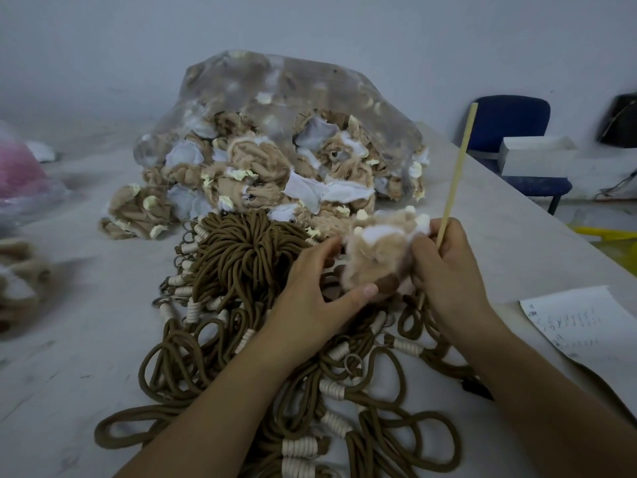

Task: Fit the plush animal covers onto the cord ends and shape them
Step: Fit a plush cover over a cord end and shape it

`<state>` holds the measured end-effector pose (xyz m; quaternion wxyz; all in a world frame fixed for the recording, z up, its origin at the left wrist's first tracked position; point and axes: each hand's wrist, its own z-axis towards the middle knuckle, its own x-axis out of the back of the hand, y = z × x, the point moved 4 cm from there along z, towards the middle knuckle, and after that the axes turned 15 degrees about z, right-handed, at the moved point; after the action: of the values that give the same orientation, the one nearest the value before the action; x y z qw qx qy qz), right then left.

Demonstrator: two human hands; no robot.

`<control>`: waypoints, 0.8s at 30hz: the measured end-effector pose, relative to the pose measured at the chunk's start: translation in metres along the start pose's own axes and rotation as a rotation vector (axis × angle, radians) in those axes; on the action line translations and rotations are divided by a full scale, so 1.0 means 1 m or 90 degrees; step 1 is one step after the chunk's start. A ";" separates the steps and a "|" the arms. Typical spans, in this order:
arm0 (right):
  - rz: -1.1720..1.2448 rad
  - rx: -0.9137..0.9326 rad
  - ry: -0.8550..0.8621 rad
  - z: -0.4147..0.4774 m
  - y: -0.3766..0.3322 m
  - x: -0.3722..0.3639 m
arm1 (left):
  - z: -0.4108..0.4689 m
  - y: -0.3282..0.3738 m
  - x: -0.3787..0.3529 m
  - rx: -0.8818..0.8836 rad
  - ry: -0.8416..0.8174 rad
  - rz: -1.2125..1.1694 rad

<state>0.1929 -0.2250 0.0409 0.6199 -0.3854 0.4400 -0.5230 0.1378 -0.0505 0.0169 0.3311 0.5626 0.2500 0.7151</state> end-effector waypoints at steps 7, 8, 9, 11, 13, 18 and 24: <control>0.127 -0.082 0.051 0.000 0.006 -0.003 | 0.001 -0.008 -0.001 0.034 0.022 -0.015; 0.162 -0.097 0.057 0.000 0.006 -0.004 | 0.001 -0.006 0.001 0.033 0.019 -0.059; 0.203 -0.109 0.059 0.000 0.006 -0.005 | 0.001 -0.004 0.002 0.025 0.011 -0.086; 0.262 -0.132 0.042 -0.002 0.005 -0.011 | 0.001 0.000 0.001 0.013 -0.020 -0.106; 0.269 -0.160 0.005 -0.007 0.004 -0.019 | 0.001 0.001 -0.001 0.010 -0.041 -0.111; 0.209 -0.180 -0.070 -0.011 0.007 -0.027 | 0.001 -0.006 -0.001 0.032 -0.036 -0.206; 0.126 -0.183 -0.062 -0.006 0.012 -0.017 | 0.003 -0.010 0.017 0.083 0.204 -0.320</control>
<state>0.1898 -0.2065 0.0300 0.6275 -0.4499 0.5152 -0.3719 0.1399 -0.0307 0.0209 0.4174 0.3832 0.4757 0.6728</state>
